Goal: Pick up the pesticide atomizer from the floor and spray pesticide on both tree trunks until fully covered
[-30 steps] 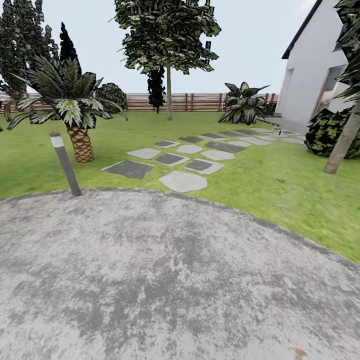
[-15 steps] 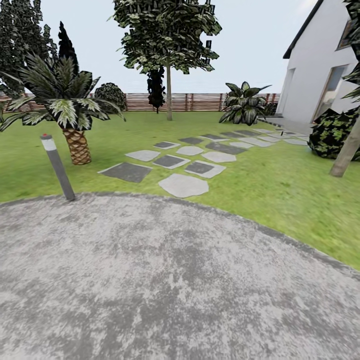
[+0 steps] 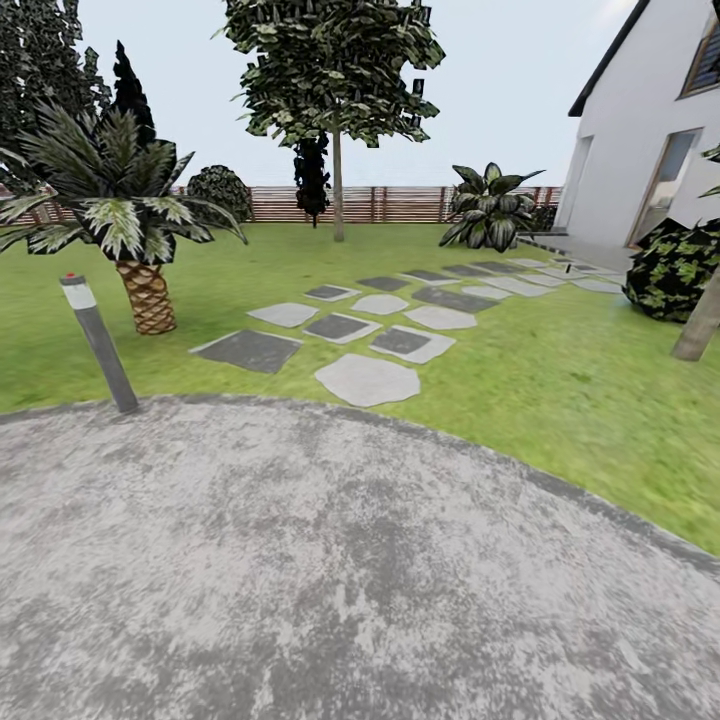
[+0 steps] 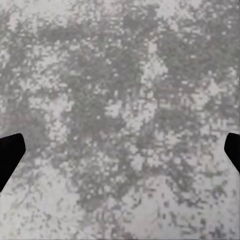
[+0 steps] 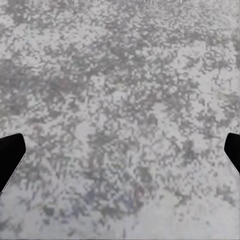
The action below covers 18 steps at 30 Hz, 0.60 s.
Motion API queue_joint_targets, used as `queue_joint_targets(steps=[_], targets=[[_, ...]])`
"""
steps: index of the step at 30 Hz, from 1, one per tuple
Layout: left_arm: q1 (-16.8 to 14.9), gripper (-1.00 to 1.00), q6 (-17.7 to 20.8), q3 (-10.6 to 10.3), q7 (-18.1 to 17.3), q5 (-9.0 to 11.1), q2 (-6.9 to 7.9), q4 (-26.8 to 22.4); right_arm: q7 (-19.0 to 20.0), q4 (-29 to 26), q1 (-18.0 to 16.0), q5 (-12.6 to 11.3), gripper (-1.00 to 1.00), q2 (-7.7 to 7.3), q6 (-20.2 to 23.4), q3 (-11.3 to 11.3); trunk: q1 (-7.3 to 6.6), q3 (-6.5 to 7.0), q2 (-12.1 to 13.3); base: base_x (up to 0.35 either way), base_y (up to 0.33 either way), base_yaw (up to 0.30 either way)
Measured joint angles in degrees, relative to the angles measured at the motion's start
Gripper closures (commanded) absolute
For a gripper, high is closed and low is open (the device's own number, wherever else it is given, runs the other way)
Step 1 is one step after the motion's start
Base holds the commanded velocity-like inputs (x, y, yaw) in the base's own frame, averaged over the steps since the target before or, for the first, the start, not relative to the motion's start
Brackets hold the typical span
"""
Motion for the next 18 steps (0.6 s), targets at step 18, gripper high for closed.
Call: queue_joint_targets(steps=[18], targets=[[0.0,-1.00,0.0,0.0,0.0,0.0,-0.02,0.0,0.0,0.1,0.0,0.1,-1.00,0.08,0.0,0.1,0.00,0.00,0.0,0.340,0.000,0.000]])
